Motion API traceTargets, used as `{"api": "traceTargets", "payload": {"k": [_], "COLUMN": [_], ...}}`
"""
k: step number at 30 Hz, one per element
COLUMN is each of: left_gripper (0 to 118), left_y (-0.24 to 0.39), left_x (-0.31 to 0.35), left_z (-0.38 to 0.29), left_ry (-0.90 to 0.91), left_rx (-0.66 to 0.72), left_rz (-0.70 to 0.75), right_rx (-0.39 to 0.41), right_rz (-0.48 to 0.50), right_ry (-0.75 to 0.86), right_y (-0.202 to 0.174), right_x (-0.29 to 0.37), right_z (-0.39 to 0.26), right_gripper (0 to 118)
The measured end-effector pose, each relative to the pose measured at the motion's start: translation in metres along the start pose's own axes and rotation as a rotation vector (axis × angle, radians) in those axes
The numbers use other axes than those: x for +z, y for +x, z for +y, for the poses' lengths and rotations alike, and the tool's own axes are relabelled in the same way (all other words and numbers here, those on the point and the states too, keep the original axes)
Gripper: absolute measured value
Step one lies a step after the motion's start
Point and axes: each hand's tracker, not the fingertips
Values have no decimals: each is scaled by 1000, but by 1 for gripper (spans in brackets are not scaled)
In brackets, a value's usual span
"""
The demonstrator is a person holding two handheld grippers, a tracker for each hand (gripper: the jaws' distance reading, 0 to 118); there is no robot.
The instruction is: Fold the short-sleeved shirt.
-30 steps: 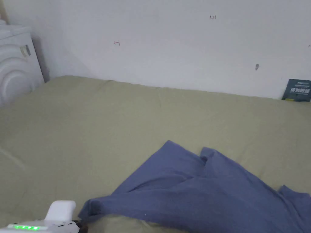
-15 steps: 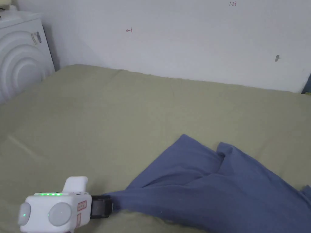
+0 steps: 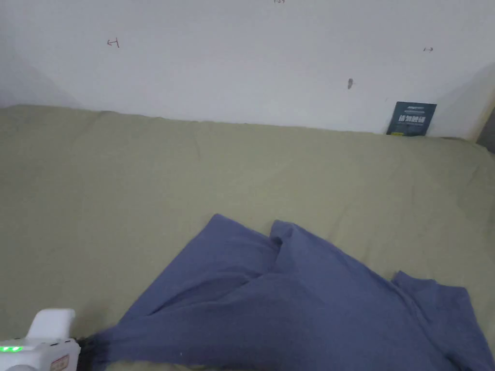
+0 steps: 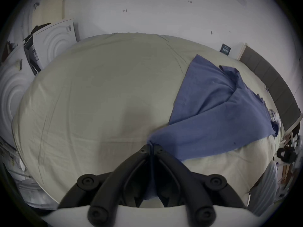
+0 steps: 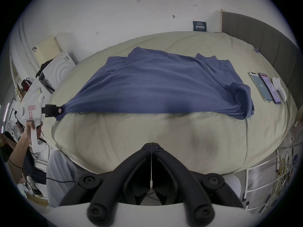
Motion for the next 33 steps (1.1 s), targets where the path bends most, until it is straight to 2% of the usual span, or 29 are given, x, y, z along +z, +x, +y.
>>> {"api": "traceTargets", "payload": {"k": [6, 8, 11, 12, 13, 14, 15, 16, 18, 20, 22, 23, 24, 26, 28, 29, 30, 32, 33], "left_gripper": [1, 1, 1, 1, 1, 1, 1, 1, 1, 1, 1, 1, 1, 1, 1, 1, 1, 1, 1], "left_y": [11, -11, -2, -1, -2, -2, -4, -4, -4, -6, -7, -5, -3, -2, -4, -4, -4, 2, 2], "left_x": [2, -14, -8, -8, -8, -8, -9, -10, -12, -14, -16, -15, -15, -16, -19, -19, -20, -19, -19], "left_z": [4, 9, 8, 8, 8, 9, 9, 10, 10, 9, 9, 12, 13, 13, 13, 13, 12, 13, 13], "left_ry": [-38, -44, -64, -71, -75, -82, -85, -89, -96, -99, -106, -109, -110, -114, -116, -117, -119, -120, -121], "left_rx": [58, 59, 72, 78, 83, 90, 92, 90, 87, 88, 87, 87, 86, 77, 73, 73, 78, 93, 98], "left_rz": [5, 9, 7, 5, 2, 1, 1, 1, 1, 1, -3, -1, 1, 11, 16, 18, 19, 19, 21], "right_rx": [91, 116, 121, 121, 136, 167, 195, 255, 258, 241, 260, 264, 272, 265, 255, 254, 259, 294, 249], "right_rz": [-89, -103, -86, -88, -99, -128, -142, -178, -163, -166, -168, -176, -175, -137, -168, -161, -171, -170, -140], "right_ry": [59, 72, 49, 24, -11, -58, -107, -50, -148, -149, -176, -186, -198, -213, -185, -175, -153, -116, -165], "right_y": [30, 45, 61, 64, 65, 67, 69, 65, 61, 68, 71, 72, 66, 63, 60, 58, 55, 55, 58], "right_x": [-27, -54, -99, -118, -134, -154, -173, -185, -210, -226, -241, -248, -242, -243, -237, -230, -224, -222, -220], "right_z": [79, 118, 186, 208, 224, 241, 252, 261, 272, 281, 282, 279, 277, 269, 264, 264, 262, 259, 258], "right_gripper": [2, 2, 2, 14, 46, 89, 118, 115, 114, 114, 113, 108, 99, 94, 65, 38, 0, 0, 0]}}
